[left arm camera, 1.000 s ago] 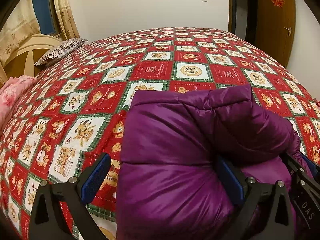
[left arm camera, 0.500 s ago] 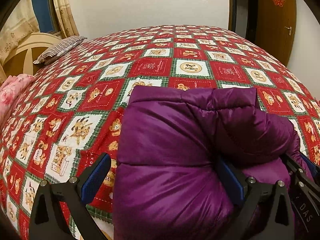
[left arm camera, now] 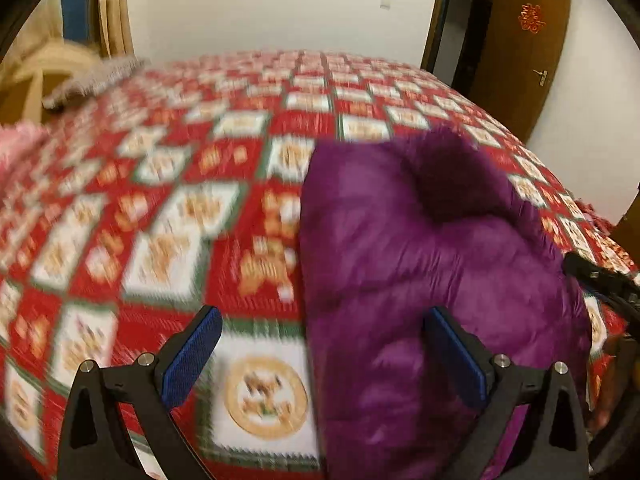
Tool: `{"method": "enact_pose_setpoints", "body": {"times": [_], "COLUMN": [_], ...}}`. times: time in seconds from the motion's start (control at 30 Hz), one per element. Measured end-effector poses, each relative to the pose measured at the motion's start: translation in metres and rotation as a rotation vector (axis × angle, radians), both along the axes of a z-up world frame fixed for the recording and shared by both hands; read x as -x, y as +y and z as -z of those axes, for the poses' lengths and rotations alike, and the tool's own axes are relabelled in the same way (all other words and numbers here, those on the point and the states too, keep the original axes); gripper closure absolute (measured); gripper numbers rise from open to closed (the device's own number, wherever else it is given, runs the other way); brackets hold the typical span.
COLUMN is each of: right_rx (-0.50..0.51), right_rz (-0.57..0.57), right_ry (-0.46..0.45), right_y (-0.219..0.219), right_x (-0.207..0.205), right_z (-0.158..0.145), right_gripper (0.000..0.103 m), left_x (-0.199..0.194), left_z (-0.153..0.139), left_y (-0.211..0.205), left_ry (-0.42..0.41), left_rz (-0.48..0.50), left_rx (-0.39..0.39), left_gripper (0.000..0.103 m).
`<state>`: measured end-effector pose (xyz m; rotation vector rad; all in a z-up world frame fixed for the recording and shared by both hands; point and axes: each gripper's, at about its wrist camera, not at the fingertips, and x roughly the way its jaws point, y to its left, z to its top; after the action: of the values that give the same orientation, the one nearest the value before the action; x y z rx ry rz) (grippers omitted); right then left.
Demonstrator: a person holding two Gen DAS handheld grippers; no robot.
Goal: Fold large clothes
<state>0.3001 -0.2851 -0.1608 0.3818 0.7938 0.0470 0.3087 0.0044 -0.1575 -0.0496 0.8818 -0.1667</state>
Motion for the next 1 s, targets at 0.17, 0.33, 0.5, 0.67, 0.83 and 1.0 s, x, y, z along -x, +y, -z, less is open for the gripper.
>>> {"method": "enact_pose_setpoints", "body": {"times": [0.17,0.33,0.5,0.67,0.83,1.0], "right_rx": [-0.067,-0.067,-0.132,-0.136,-0.169,-0.178], "right_rz": [-0.029,-0.093,-0.171,-0.185,-0.254,-0.366], "right_ry": [0.062,0.062,0.055,-0.017,-0.094,-0.128], "right_y": [-0.001,0.006,0.019,0.029,0.060,0.113], "right_x": [-0.009,-0.014,-0.014,0.000,0.008,-0.005], "right_z": [0.029,0.032,0.036,0.017,-0.015,-0.040], "right_gripper": [0.015,0.025,0.063,0.079,0.081,0.082], "left_x": [0.003,-0.001,0.003,0.024,0.050,0.065], "left_z": [0.009,0.014,0.005,-0.030,-0.078,-0.098], "left_y": [-0.007,-0.024,-0.046,-0.046,-0.009,0.044], "left_ry": [-0.008,-0.004,-0.026,-0.120,-0.231,-0.255], "left_rz": [0.020,0.093,0.173,0.168,0.110,0.026], "left_rx": [0.067,0.080,0.047,-0.063,-0.101,-0.115], "left_gripper": [0.001,0.002,0.045,0.076,0.077,0.080]}}
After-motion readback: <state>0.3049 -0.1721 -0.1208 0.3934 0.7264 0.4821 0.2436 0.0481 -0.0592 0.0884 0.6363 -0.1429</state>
